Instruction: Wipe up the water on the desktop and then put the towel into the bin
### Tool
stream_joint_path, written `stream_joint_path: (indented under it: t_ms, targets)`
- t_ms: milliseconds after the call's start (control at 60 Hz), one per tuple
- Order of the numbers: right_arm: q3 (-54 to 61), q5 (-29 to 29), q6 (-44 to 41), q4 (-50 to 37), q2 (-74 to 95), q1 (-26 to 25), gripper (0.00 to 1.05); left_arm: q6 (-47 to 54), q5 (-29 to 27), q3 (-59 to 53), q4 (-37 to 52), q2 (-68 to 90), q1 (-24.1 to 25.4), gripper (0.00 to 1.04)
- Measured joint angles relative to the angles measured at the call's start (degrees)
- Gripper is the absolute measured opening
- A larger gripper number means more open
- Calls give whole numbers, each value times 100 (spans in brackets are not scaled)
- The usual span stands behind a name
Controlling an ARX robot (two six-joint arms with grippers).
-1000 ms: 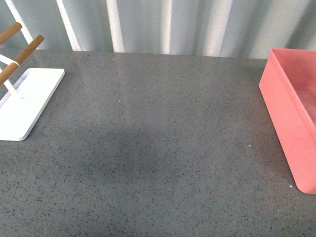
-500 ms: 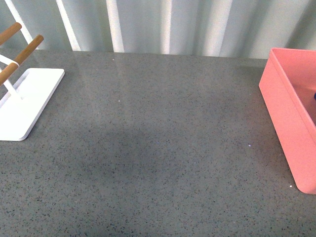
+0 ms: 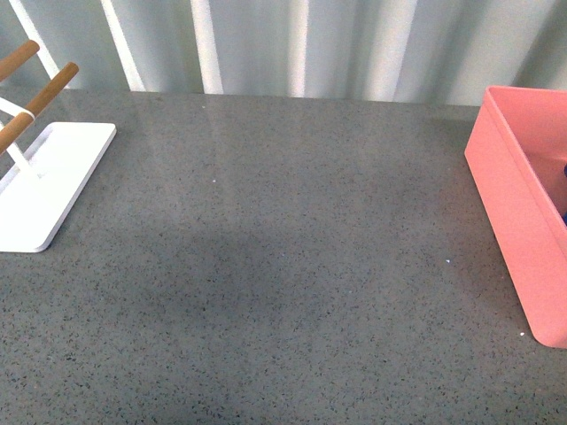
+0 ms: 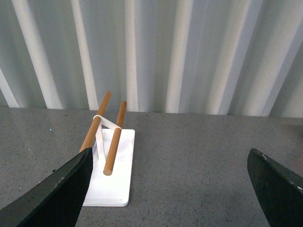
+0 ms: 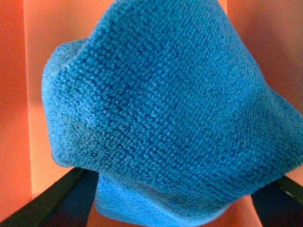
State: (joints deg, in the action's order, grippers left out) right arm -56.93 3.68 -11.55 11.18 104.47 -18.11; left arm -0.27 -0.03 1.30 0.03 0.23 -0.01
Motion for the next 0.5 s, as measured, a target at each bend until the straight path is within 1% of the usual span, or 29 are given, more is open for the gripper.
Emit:
stream_joint_path:
  t_ms: [33,217,417,500]
  targets:
    - [0,28,0,15,-20,0,97,0,0,0,0,0,0,98]
    - [11,186,129,17,-299,48,98,0,0,0,0,0,0,98]
    - [-7,796,595,208,-837,234,98,-2,0,0,0,0,0,98]
    - [-20,857,649,210,-1034,319,98,0,0,0,0,0,0,98]
